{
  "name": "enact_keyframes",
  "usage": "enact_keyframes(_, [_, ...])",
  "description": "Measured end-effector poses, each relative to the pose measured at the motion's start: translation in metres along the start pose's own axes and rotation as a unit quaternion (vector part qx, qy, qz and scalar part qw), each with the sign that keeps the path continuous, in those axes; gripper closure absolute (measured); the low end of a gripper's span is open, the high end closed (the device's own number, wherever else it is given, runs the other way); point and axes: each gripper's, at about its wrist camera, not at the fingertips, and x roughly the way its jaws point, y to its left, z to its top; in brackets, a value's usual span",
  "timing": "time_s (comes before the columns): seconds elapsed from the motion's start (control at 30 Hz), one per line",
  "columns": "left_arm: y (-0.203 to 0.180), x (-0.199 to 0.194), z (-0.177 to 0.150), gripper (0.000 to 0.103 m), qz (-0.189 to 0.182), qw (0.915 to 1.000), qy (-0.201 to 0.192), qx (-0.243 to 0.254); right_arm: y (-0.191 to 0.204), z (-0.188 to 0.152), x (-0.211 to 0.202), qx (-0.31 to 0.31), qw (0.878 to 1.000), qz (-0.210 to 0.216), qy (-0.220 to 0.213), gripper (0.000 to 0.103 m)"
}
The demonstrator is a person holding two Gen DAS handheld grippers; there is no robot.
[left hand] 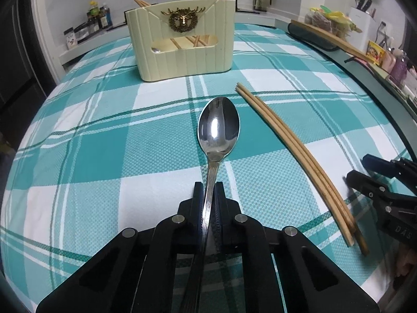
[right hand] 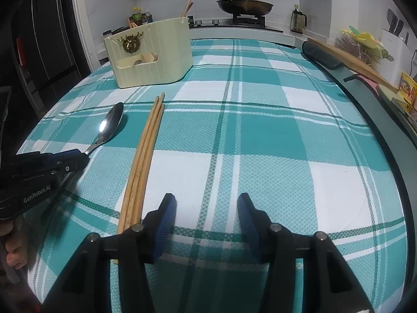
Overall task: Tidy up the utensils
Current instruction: 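Grasp the steel spoon by its bowl with the left tool while the right tool grasps a chopstick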
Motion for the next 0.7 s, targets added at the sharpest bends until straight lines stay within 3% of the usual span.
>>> enact_keyframes(0.2, [0.018, 0.000, -0.001, 0.098, 0.007, 0.9997, 0.003, -0.022, 0.008, 0.018, 0.004, 0.015, 0.997, 0.067, 0.017, 0.055])
enact_keyframes(0.33, [0.036, 0.000, -0.001, 0.098, 0.013, 0.9991, 0.005, -0.040, 0.029, 0.032, 0.015, -0.013, 0.994, 0.101, 0.045, 0.071])
enact_keyframes(0.43, [0.047, 0.000, -0.002, 0.098, 0.011, 0.9989, 0.009, -0.045, 0.042, 0.036, 0.025, -0.040, 0.993, 0.089, 0.065, 0.079])
enact_keyframes(0.53, [0.056, -0.001, -0.004, 0.097, 0.009, 0.9989, 0.011, -0.045, 0.038, 0.039, 0.028, -0.024, 0.991, 0.100, 0.080, 0.084])
enact_keyframes(0.7, [0.066, -0.001, -0.004, 0.094, 0.012, 0.9987, 0.012, -0.048, 0.037, 0.040, 0.027, -0.026, 0.991, 0.094, 0.090, 0.084])
